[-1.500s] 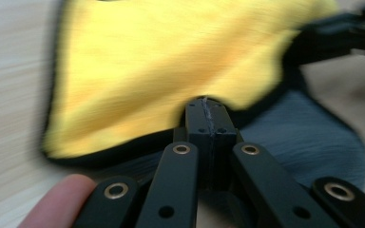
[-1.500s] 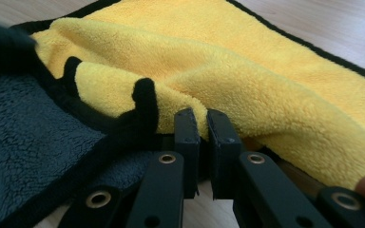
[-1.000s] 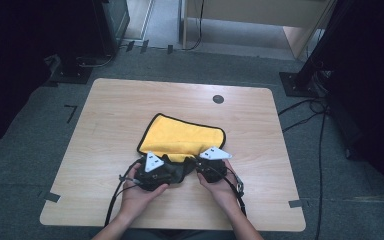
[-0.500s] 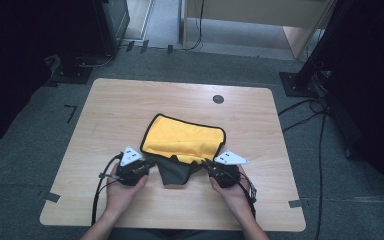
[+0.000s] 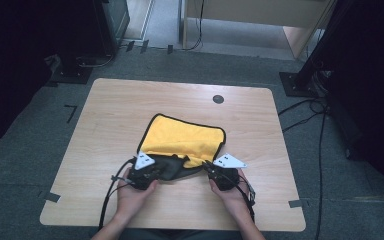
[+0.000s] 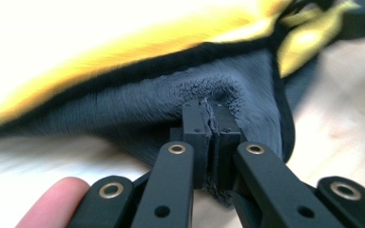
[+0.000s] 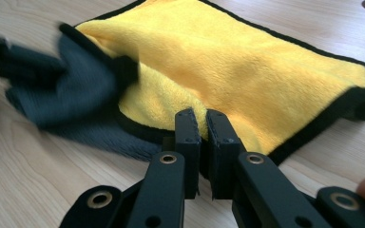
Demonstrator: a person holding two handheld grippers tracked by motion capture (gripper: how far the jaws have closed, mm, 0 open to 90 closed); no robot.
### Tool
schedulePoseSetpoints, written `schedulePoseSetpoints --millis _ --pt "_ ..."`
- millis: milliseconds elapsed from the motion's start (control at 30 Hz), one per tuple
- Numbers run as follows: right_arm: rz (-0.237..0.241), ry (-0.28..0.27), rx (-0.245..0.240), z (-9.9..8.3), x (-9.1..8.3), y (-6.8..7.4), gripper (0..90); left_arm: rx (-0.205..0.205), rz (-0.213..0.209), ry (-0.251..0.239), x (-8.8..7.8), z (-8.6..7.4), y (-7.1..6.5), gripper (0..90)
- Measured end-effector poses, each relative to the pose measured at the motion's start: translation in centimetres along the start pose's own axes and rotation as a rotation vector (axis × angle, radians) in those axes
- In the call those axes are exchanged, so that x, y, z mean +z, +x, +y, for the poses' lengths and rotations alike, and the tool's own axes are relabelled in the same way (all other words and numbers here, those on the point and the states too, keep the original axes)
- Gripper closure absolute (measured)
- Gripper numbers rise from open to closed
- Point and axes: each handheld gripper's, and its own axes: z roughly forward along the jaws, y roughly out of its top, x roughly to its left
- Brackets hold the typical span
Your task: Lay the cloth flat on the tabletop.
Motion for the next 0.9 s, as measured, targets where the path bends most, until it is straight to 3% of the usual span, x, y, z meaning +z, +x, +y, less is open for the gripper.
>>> schedulePoseSetpoints --millis 33,67,100,133,167,200,233,300,333,367,467,500,567,633,667,700,733,767,800,900 --pt "-0.002 0.000 -0.007 -0.1 -0.1 -0.1 85.1 0.000 0.000 0.000 0.0 0.0 0.0 89.1" --pt "-0.002 0.000 -0.007 -0.1 -0.1 -0.1 85.1 -0.033 0.015 -0.015 -0.6 0.0 1.2 89.1" --pt "0.013 0.004 -0.026 -0.1 -0.5 0.0 85.2 -0.052 0.067 -0.033 -1.4 0.0 2.8 89.3" --pt "0.025 0.008 -0.039 -0.2 -0.7 0.2 85.3 -0.052 0.067 -0.033 -1.4 0.0 2.8 89.3" --pt "0.025 0.008 -0.039 -0.2 -0.7 0.2 85.3 -0.082 0.064 -0.036 -1.9 0.0 3.7 89.3" --pt "0.055 0.016 -0.047 -0.3 -0.9 0.4 85.4 -0.111 0.057 -0.029 -2.2 0.0 4.6 89.3" --pt "0.090 0.026 -0.060 -0.3 -1.1 0.8 85.4 -0.126 0.066 -0.025 -2.5 -0.1 5.3 89.3" --pt "0.218 0.065 -0.126 -0.6 -1.3 2.3 85.2 -0.149 0.072 0.000 -2.9 -0.2 6.5 89.3" --pt "0.309 0.122 -0.262 -1.0 -1.3 4.5 82.8 -0.157 0.090 0.006 -3.1 -0.3 7.3 89.2" --pt "0.342 0.130 -0.278 -1.1 -1.2 4.9 79.7 -0.157 0.090 0.006 -3.1 -0.3 7.3 89.2" --pt "0.371 0.097 -0.238 -0.7 -1.1 5.0 73.4 -0.161 0.178 -0.001 -3.7 -0.4 8.5 89.2" --pt "0.371 0.066 -0.197 -0.4 -1.2 4.5 71.1 -0.167 0.205 -0.002 -4.0 -0.5 9.1 89.2" --pt "0.302 -0.003 -0.099 0.5 -1.2 2.5 66.9 -0.185 0.227 0.001 -4.3 -0.7 10.1 89.1" --pt "0.168 -0.031 -0.028 1.4 -0.7 0.6 63.0 -0.203 0.239 0.001 -4.4 -0.8 10.8 88.9" --pt "0.013 -0.013 0.048 2.3 0.6 -1.3 59.2 -0.213 0.243 0.001 -4.5 -0.9 11.2 88.6" --pt "0.013 -0.013 0.048 2.3 0.6 -1.3 59.2 -0.217 0.245 0.000 -4.4 -0.9 11.3 88.6" --pt "-0.086 0.028 0.107 2.9 2.6 -3.1 58.5 -0.212 0.250 0.003 -4.4 -0.9 11.2 88.3" --pt "-0.123 0.047 0.121 3.0 3.5 -3.7 58.1 -0.212 0.250 0.003 -4.4 -0.9 11.2 88.1" --pt "-0.123 0.047 0.121 3.0 3.5 -3.7 58.1 -0.203 0.258 0.002 -4.4 -1.0 11.0 88.1" --pt "-0.240 0.133 0.147 2.4 7.3 -5.6 57.8 -0.193 0.266 0.003 -4.4 -1.1 10.9 87.0"
